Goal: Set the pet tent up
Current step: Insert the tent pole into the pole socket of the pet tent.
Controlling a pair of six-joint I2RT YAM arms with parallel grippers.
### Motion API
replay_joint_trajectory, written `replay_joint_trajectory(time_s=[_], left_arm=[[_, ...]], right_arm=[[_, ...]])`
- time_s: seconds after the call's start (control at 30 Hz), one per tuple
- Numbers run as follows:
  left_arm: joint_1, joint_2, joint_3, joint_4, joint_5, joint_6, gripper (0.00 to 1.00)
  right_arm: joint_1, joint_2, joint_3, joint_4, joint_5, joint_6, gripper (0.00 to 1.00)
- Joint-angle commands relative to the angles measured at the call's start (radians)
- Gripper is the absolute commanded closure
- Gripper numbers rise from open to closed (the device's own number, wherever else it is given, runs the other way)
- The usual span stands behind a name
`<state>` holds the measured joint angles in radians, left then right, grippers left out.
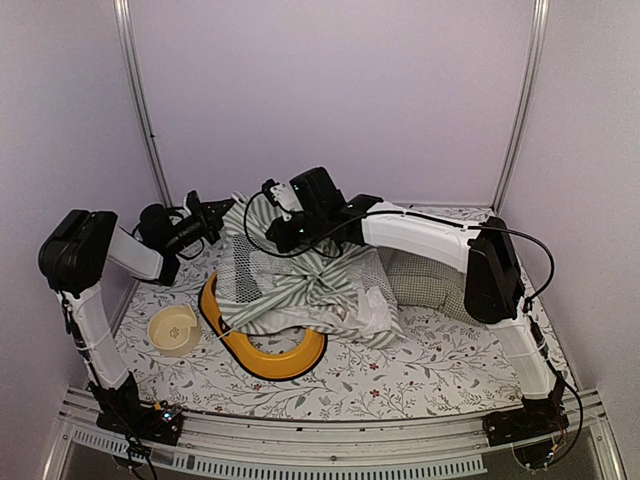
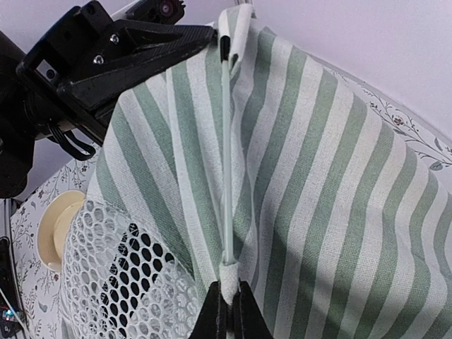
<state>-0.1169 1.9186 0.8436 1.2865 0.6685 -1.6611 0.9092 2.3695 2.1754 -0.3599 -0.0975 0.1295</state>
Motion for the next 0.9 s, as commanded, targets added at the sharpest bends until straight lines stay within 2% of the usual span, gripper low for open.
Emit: replay_joint_trajectory(time_s=[0.0,0.47,0.57,0.87], left_arm=[[0.069,-0.042,-0.010,0.048,-0.095,-0.012,1.00],[0.118,-0.025,0.034,0.052,-0.128,-0.060,1.00],[0.115,-0.022,0.060,0.048,-0.098,-0.052,1.00],[0.069,-0.069,0.065,0.029,0.019,-0.013,1.00]], right_arm=[[-0.010,0.016,0.004,-0.080,0.010,-0.009,0.98],[-0.010,0.042,0.000,-0.109,-0.018,0.002,1.00],[-0.010,0.047,-0.001,-0.110,-0.022,0.000,1.00],[-0.009,0.023,0.014,-0.028,0.022,-0.057,0.65]])
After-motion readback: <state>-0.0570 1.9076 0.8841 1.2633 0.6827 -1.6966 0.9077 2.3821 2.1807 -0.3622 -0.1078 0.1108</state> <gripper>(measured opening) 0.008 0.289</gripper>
